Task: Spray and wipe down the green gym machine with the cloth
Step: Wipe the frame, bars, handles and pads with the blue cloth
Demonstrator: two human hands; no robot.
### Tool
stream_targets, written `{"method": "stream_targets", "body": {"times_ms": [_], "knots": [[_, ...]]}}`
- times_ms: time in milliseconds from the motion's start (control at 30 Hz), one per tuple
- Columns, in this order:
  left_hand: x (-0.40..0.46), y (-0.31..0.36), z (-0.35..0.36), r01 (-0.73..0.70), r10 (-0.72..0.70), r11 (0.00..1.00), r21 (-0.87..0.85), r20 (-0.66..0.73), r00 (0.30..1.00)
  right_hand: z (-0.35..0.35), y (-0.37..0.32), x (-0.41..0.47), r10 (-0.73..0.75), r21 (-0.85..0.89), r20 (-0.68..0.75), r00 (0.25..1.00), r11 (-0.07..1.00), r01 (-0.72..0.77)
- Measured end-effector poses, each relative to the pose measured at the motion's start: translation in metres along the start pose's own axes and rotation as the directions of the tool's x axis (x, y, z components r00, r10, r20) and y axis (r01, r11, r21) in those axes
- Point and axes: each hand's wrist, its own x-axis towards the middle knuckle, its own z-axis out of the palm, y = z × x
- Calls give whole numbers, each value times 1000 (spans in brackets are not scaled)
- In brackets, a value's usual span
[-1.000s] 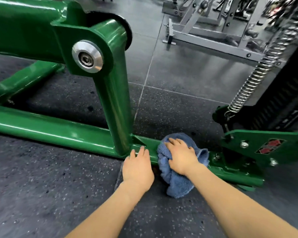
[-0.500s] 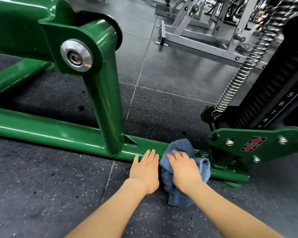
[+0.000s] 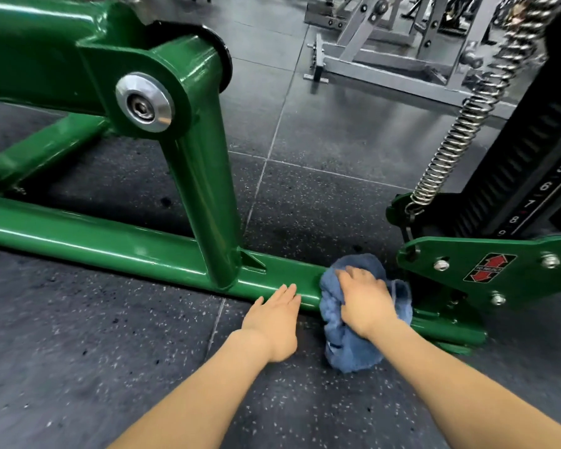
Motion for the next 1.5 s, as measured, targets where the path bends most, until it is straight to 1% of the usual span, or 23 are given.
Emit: {"method": "stream_targets", "body": {"times_ms": [67,133,167,233,333,400,467,567,633,667,867,933,1067,1167,1200,1267,1300,1367,1433,1467,1500], "knots": [[-5,-7,2,39,-39,999,-2,-32,999,8,-6,-22,-47,-109,-21,999,993,44],[-15,-20,1,107,-110,994,-34,-69,992,9,-19,-34,-62,-156,-29,998,986,56],[-18,-27,1,137,-143,989,-63,-86,986,8,-27,-36,-78,-161,-39,996,984,71],[-25,-41,2,187,-198,976,-113,-98,975,5,-49,-33,-171,-155,-67,983,975,159],[-29,-52,0,213,-228,967,-138,-110,967,0,-96,-19,-317,-148,-103,943,942,301],[-28,-54,-1,198,-222,968,-154,-162,961,-3,-127,-11,-352,-121,-133,927,934,337],[-25,-56,1,191,-226,967,-171,-216,950,-3,-142,-5,-345,-101,-150,927,938,333],[-25,-52,3,214,-249,957,-194,-178,952,-1,-131,-8,-388,-170,-126,913,915,365],[-25,-45,2,180,-209,967,-182,-157,965,0,-113,-11,-425,-212,-95,900,892,399],[-24,-37,2,150,-179,972,-183,-155,972,2,-99,-14,-416,-224,-73,906,892,392],[-6,6,-3,71,-80,992,-102,-88,993,15,-18,-31,-265,-280,-8,964,926,252],[-3,21,-1,47,-51,996,-70,-57,997,19,2,-39,-206,-291,-22,978,938,191],[3,44,2,-12,12,1000,2,-7,1000,26,26,-57,-198,-343,-15,980,922,181],[8,55,-2,-41,40,999,28,5,999,34,48,-68,-227,-394,37,973,891,223],[10,58,-3,-46,46,999,23,4,999,35,56,-73,-203,-418,20,979,888,193],[13,62,-4,-59,59,998,-3,8,998,36,75,-87,-108,-407,74,991,904,129],[13,63,-4,-64,64,998,-11,8,998,38,83,-92,-94,-380,99,991,917,125],[16,66,-3,-78,79,997,-20,13,997,39,94,-96,-174,-390,63,983,902,184],[18,71,-2,-86,87,996,-25,22,996,33,92,-96,-224,-383,-12,975,901,202],[20,76,-1,-92,92,996,-15,26,995,30,88,-94,-227,-343,-55,972,919,195],[21,79,0,-96,96,995,-2,28,995,31,84,-90,-243,-298,-69,968,931,212]]}}
